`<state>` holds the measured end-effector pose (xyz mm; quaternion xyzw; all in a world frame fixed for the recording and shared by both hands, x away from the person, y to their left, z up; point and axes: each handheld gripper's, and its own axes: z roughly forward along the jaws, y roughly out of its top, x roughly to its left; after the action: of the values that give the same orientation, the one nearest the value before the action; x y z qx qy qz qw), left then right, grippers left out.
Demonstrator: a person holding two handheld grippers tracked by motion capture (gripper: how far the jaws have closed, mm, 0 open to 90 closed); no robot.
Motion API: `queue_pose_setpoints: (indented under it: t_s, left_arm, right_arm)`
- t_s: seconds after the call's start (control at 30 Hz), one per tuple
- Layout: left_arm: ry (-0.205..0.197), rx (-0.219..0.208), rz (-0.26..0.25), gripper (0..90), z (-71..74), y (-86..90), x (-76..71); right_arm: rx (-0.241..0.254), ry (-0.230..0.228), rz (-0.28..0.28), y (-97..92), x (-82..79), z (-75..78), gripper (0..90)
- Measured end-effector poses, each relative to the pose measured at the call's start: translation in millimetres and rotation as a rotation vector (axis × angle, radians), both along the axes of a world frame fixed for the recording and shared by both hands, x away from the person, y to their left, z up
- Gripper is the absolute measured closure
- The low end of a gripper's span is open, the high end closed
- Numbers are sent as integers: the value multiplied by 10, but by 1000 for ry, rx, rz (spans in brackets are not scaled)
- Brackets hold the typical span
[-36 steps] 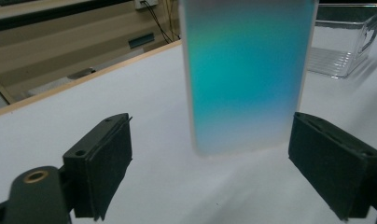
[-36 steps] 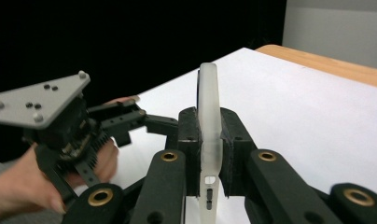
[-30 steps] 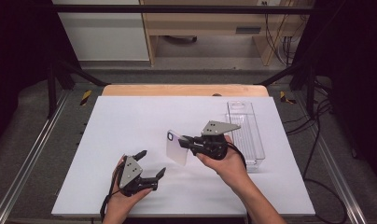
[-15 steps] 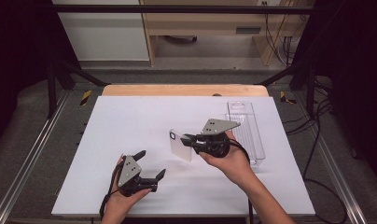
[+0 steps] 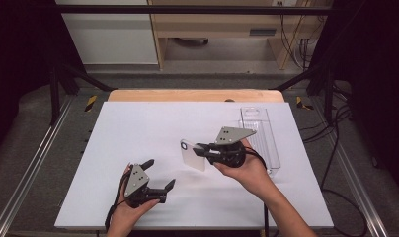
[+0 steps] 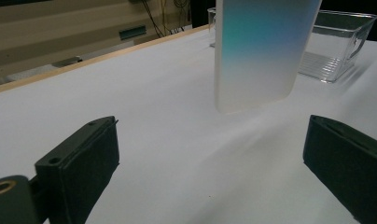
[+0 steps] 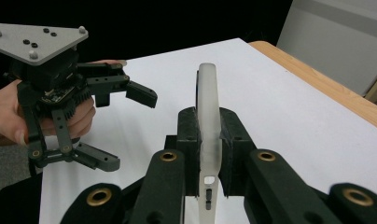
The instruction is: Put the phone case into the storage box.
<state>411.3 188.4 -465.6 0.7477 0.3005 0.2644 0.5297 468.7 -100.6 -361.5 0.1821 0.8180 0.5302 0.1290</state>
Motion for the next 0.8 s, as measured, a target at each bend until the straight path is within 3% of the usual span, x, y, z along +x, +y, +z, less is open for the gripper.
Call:
queue_pose_setpoints:
  t_s: [0.17,0.43,0.8]
  left_arm:
    - [6,-1,-4,32,5,0,1]
    - [4,-4,-40,22,136,-9,-17]
    - [59,98,-121,21,379,-163,124]
  right_arm:
    - [-1,-1,8,-16,11,2,809]
    - [3,-10,45,-76,42,36,808]
    - [-32,-22,94,-196,127,136,808]
